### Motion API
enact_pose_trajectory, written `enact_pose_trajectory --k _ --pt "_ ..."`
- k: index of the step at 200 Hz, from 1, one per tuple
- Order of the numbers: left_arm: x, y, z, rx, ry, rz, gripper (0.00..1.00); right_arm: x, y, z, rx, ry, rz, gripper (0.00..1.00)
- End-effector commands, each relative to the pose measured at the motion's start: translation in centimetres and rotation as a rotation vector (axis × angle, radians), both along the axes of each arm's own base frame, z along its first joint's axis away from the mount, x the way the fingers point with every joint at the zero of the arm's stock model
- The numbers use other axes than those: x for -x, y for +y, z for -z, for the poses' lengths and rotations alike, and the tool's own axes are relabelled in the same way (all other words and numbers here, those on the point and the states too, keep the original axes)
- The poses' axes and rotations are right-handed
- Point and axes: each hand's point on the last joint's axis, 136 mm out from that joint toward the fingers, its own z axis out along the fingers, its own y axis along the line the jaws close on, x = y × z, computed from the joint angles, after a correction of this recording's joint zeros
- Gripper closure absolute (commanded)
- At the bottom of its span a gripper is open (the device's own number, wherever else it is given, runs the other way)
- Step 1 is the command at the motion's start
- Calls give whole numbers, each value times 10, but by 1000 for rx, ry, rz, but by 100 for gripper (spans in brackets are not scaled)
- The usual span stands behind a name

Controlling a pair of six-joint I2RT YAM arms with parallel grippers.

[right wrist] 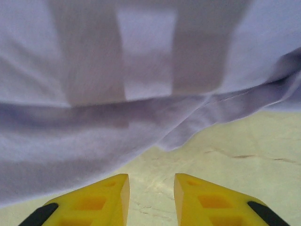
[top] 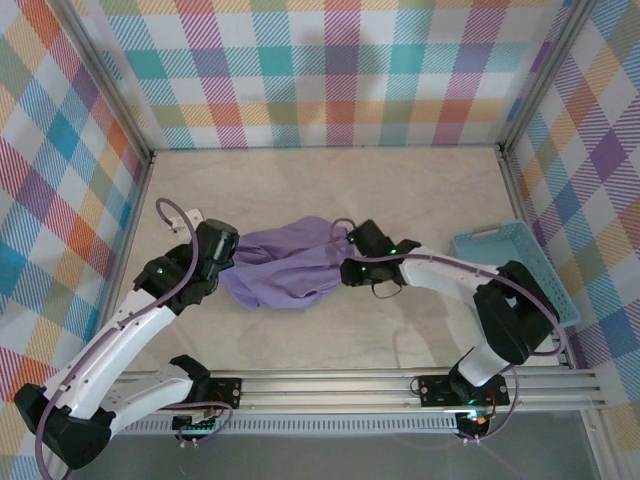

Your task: Fold the inside-out t-shirt

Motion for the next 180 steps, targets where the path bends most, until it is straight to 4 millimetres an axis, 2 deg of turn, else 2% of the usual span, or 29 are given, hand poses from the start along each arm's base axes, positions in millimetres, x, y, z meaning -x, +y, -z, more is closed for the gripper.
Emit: enact_pose_trajectory --k 1,21,47,75,145,161,180 --pt "-3 3 -17 13 -41 -9 100 -8 0 9 60 -53 -20 67" --pt "-3 4 -18 16 -45 -10 100 -12 -5 21 126 -67 -23 67" --pt "-4 3 -16 18 -42 -10 100 -19 -2 29 160 -80 -42 66" --pt "-5 2 -16 23 -41 -7 100 -29 4 29 170 -104 -49 58" --pt "-5 2 -13 21 -33 -7 100 -40 15 32 182 -113 -67 54" --pt "-6 1 -12 23 -33 -4 100 -43 12 37 214 -111 -62 59" --pt "-7 1 -12 21 -31 -5 100 -47 9 39 245 -116 -54 70"
